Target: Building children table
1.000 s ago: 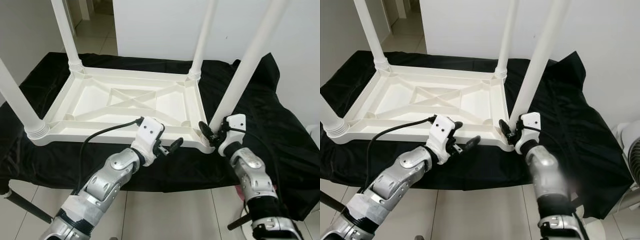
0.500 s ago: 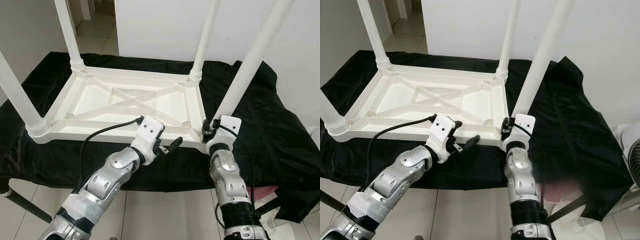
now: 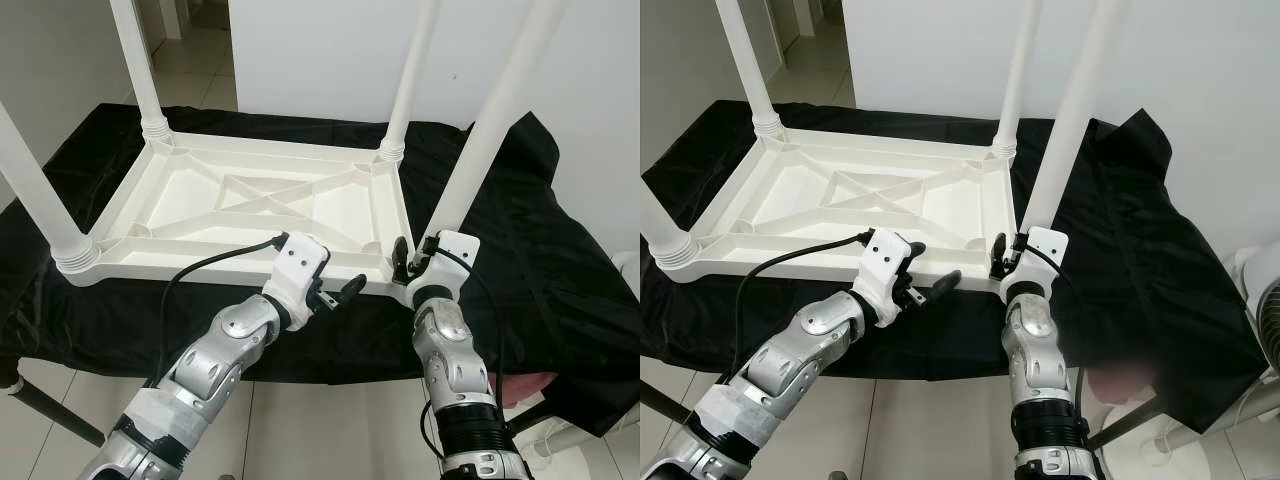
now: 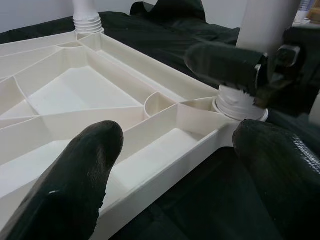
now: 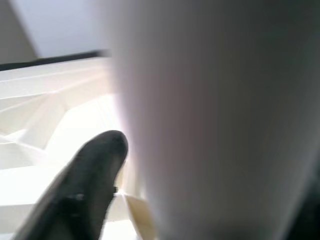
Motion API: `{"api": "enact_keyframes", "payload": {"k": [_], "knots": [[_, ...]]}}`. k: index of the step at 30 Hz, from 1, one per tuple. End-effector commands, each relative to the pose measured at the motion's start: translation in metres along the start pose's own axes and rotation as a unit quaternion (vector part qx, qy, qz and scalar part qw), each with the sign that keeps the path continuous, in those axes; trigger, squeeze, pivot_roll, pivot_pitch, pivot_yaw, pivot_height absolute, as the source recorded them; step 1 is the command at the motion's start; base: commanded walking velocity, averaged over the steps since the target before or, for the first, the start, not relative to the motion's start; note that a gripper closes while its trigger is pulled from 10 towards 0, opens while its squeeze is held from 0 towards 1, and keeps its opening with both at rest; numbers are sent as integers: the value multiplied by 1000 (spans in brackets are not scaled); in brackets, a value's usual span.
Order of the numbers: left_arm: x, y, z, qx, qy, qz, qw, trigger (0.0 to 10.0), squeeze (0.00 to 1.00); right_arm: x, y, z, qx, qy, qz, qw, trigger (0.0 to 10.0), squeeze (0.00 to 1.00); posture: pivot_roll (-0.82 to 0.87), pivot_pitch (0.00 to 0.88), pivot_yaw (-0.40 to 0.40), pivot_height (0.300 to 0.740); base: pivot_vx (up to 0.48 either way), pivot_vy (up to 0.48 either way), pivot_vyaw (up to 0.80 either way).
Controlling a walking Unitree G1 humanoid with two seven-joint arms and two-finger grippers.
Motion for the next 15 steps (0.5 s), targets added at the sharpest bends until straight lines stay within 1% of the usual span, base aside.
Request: {"api": "enact_keyframes", "payload": {"k": [1,4,6,7,8,9,10,11,13,14,15], "knots": [[-2,-11,3,-83,6,-8,996,10000,0,2,-5,3,24,-10,4,1000,10000,0,34,0,-50,740,0,0,0],[-2,-11,3,-83,7,-7,996,10000,0,2,-7,4,31,-11,9,999,10000,0,34,0,-50,740,0,0,0],[-3,-12,3,-85,8,-6,996,10000,0,1,-16,4,54,-8,20,998,10000,0,24,0,-43,740,0,0,0],[-3,-12,3,-85,8,-6,996,10000,0,1,-16,4,54,-8,20,998,10000,0,24,0,-43,740,0,0,0],[-4,-13,3,-87,9,-5,996,10000,0,-1,-19,3,73,-4,29,997,10000,0,22,0,-41,740,0,0,0],[-4,-13,3,-87,9,-5,996,10000,0,-1,-19,3,73,-4,29,997,10000,0,22,0,-41,740,0,0,0],[-4,-13,3,-88,10,-5,996,10000,0,-2,-20,1,89,-3,34,995,10000,0,20,0,-39,740,0,0,0],[-4,-13,3,-88,10,-5,996,10000,0,-2,-20,1,89,-3,34,995,10000,0,20,0,-39,740,0,0,0],[-4,-13,3,-88,10,-5,996,10000,0,-2,-20,0,118,-4,44,992,10000,0,20,0,-39,740,0,0,0],[-4,-13,3,-88,10,-5,996,10000,0,-2,-20,0,118,-4,44,992,10000,0,20,0,-39,740,0,0,0],[-5,-13,3,-90,11,-5,996,10000,0,-2,-20,-1,143,-3,53,988,10000,0,16,5,-36,740,0,0,0]]}}
Point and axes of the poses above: a point about 5 cm out from each wrist's last joint towards the gripper, its own z axis pointing back from the gripper into the wrist, its own x axis along the axis of the wrist's last joint, y = z × x, the point moved 1 cm from there along -z, pointing out of the wrist towards the gripper, and after that the axes turned 3 degrees about z, right-handed, at the moved point
